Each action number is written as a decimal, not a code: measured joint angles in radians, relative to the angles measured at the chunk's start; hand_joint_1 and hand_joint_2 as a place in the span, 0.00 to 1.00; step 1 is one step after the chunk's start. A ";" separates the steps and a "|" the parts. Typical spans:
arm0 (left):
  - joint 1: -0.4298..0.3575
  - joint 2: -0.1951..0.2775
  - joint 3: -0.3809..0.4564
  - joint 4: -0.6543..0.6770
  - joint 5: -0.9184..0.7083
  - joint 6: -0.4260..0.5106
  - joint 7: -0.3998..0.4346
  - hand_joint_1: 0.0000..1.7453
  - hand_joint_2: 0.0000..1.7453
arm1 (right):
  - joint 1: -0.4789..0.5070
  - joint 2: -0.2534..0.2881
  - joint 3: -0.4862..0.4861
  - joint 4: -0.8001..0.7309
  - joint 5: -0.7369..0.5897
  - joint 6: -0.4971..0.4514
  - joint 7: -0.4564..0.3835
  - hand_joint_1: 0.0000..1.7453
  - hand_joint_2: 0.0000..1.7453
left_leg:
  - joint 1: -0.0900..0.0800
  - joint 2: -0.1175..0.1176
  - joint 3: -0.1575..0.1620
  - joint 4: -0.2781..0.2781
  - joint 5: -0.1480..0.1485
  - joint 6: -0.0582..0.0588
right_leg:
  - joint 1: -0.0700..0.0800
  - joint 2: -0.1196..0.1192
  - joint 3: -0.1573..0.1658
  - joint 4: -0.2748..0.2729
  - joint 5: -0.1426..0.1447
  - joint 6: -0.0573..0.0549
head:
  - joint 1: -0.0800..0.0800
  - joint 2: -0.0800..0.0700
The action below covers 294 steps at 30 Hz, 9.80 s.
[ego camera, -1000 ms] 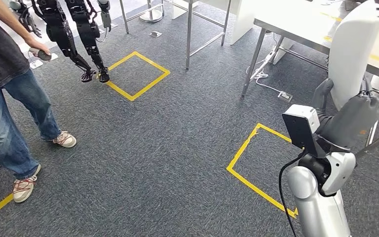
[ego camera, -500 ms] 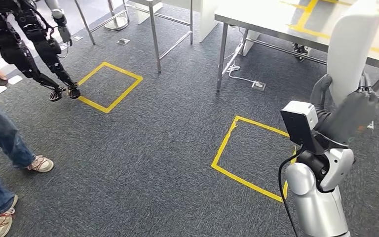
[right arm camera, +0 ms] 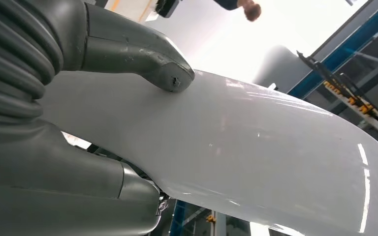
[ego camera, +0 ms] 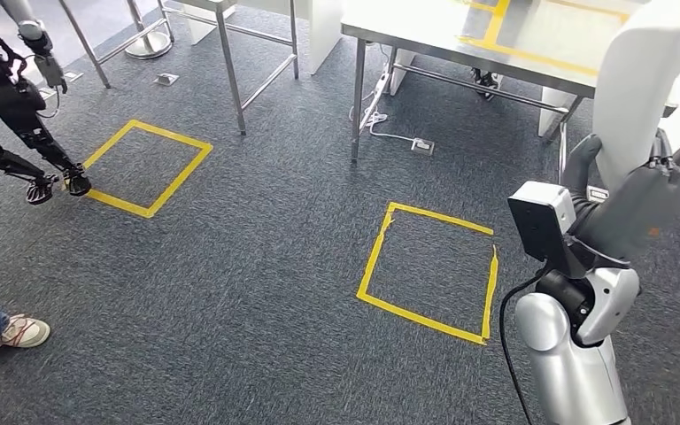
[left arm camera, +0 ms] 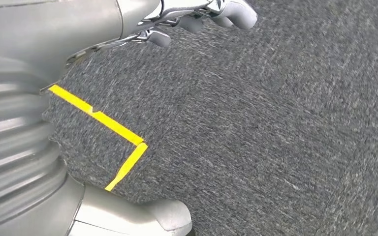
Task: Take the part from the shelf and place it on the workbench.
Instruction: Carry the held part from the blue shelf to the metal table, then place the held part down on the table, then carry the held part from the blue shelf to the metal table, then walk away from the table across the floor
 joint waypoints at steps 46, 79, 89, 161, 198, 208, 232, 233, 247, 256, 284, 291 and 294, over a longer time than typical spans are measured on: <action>-0.001 -0.002 0.002 0.001 -0.017 -0.005 0.014 0.00 1.00 | 0.001 0.016 -0.002 0.006 -0.043 -0.023 -0.031 1.00 1.00 | 0.006 -0.015 -0.111 0.260 -0.124 -0.057 | 0.001 -0.001 0.188 -0.310 0.103 -0.058 | -0.010 0.000; -0.003 -0.004 0.009 0.002 -0.033 -0.014 0.021 0.00 1.00 | 0.014 0.015 -0.012 -0.004 -0.004 -0.048 -0.021 1.00 1.00 | 0.002 -0.019 -0.105 0.157 -0.003 -0.052 | 0.003 0.003 0.218 -0.306 0.081 -0.055 | -0.015 0.000; -0.003 -0.003 0.015 0.002 -0.026 -0.014 0.019 0.00 1.00 | -0.020 0.015 -0.011 0.001 -0.026 -0.027 -0.033 1.00 1.00 | 0.004 -0.025 -0.007 -0.009 0.029 0.003 | 0.004 -0.001 0.153 -0.132 -0.009 -0.006 | -0.005 0.000; -0.002 -0.008 0.038 0.007 -0.066 -0.017 0.034 0.00 1.00 | -0.055 0.000 0.073 0.067 -0.011 0.000 -0.070 1.00 1.00 | -0.006 -0.032 0.093 -0.001 -0.065 -0.036 | 0.010 -0.005 0.079 -0.273 0.164 -0.035 | 0.002 0.000; -0.024 -0.016 0.016 0.002 -0.164 -0.048 0.070 0.00 1.00 | -0.336 -0.016 0.367 0.387 -0.028 0.084 -0.086 1.00 1.00 | -0.002 -0.028 -0.084 0.239 -0.096 -0.055 | 0.009 -0.001 0.173 -0.306 0.117 -0.069 | -0.012 0.000; -0.017 -0.012 0.015 0.005 -0.179 -0.049 0.074 0.00 1.00 | -0.492 0.047 0.428 0.589 -0.062 0.095 -0.098 1.00 1.00 | -0.005 -0.027 -0.112 -0.009 0.120 -0.016 | 0.020 0.006 0.266 -0.277 0.019 -0.038 | -0.018 0.000; -0.029 -0.010 0.016 -0.002 -0.182 -0.017 0.003 0.00 1.00 | -0.641 0.235 0.566 1.060 -0.089 0.125 -0.088 1.00 1.00 | 0.002 -0.030 -0.117 0.155 -0.011 -0.066 | 0.016 -0.001 0.152 -0.303 0.131 -0.078 | -0.021 0.000; -0.029 -0.008 0.017 -0.002 -0.182 -0.016 -0.003 0.00 1.00 | -0.633 0.235 0.569 1.066 -0.088 0.120 -0.088 1.00 1.00 | 0.003 -0.029 -0.098 0.091 0.033 -0.066 | 0.015 0.000 0.159 -0.300 0.123 -0.074 | -0.021 0.000; -0.033 -0.009 0.033 -0.002 -0.168 0.022 0.033 0.00 0.00 | -0.549 0.191 0.573 1.047 -0.114 0.069 -0.114 0.00 0.00 | -0.002 -0.031 -0.060 -0.015 0.073 -0.027 | 0.023 0.002 0.171 -0.307 0.107 -0.069 | -0.015 0.000; -0.028 -0.012 0.075 -0.001 -0.139 0.067 0.084 0.00 0.00 | -0.482 0.125 0.558 0.870 -0.162 0.031 -0.136 0.00 0.00 | -0.001 -0.025 -0.047 -0.035 0.084 -0.006 | 0.017 0.003 0.176 -0.313 0.106 -0.020 | -0.014 0.000; -0.006 0.014 0.144 0.000 -0.148 0.040 0.100 0.00 0.00 | 0.325 -0.110 0.024 -0.043 -0.457 -0.048 -0.187 0.00 0.00 | -0.012 -0.023 0.065 -0.019 -0.038 -0.028 | 0.006 -0.016 0.113 -0.284 0.162 -0.032 | -0.024 0.000; -0.003 0.013 0.150 0.001 -0.145 0.039 0.115 0.00 0.00 | 0.492 -0.110 -0.123 -0.188 -0.450 -0.039 -0.186 0.00 0.00 | -0.008 -0.013 0.019 -0.030 0.025 0.006 | -0.003 -0.010 0.048 -0.065 -0.019 0.006 | -0.012 0.000; -0.003 0.010 0.157 0.001 -0.141 0.039 0.119 0.00 0.00 | 0.526 -0.110 -0.169 -0.219 -0.475 -0.029 -0.192 0.00 0.00 | -0.007 -0.009 -0.021 -0.019 0.047 0.003 | -0.005 -0.011 0.096 -0.050 -0.007 0.009 | -0.009 0.000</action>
